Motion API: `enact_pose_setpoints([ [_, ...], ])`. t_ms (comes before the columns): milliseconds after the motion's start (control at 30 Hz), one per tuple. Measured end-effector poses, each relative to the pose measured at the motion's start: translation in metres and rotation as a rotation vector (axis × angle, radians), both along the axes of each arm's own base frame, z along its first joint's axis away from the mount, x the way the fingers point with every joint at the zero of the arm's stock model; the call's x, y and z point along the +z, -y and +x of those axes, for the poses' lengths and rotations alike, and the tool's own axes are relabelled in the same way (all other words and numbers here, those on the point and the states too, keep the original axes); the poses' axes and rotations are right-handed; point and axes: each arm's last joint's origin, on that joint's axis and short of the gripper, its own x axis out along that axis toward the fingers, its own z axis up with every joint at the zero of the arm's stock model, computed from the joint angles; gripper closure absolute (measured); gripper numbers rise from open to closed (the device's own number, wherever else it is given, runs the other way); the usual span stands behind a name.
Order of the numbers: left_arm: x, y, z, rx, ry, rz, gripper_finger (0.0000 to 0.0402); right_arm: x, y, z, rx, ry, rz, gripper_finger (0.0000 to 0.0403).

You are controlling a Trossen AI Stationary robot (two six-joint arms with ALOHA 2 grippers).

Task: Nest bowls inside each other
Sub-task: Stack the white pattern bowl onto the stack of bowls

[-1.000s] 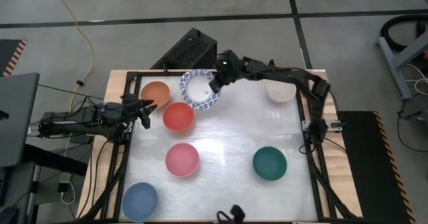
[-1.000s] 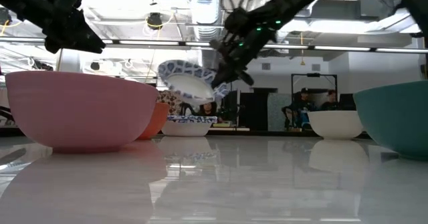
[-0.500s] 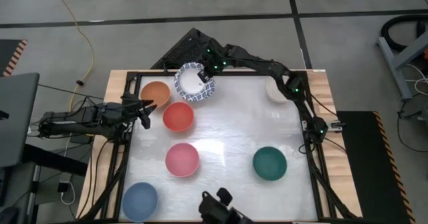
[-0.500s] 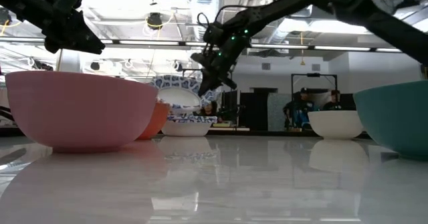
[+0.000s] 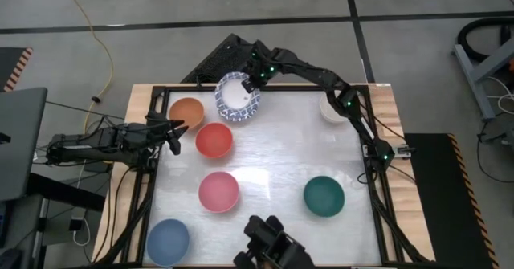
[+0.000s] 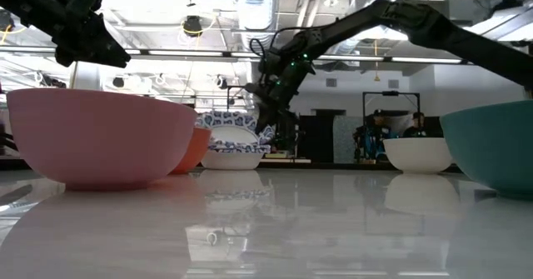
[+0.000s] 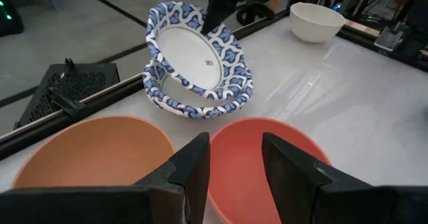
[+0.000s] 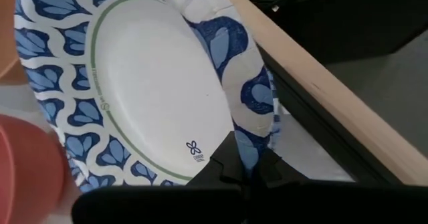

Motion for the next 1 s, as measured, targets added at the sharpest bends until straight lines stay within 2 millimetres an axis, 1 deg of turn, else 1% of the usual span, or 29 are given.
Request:
enact_pose_setpoints([
  [233, 0.0, 0.0, 0.0, 0.0, 0.0, 0.0, 0.0275, 0.0, 0.002, -0.002, 0.008, -0.003, -0.008, 0.0392],
  [567, 0.0, 0.0, 0.0, 0.0, 0.0, 0.001, 0.0275, 0.0, -0.005, 0.003, 0.048, -0.007, -0.024, 0.0392],
  [800, 0.0, 0.0, 0.0, 0.004, -0.001, 0.002, 0.0275, 0.0, -0.006, 0.004, 0.049, -0.007, -0.023, 0.0392],
  [933, 0.0, 0.0, 0.0, 0.004, -0.001, 0.002, 0.0275, -0.008, -0.007, 0.006, 0.053, -0.021, -0.011, 0.0392],
  [1000, 0.0, 0.0, 0.0, 0.005, -0.001, 0.003, 0.0275, -0.02, -0.006, 0.01, 0.061, -0.032, 0.005, 0.0392],
])
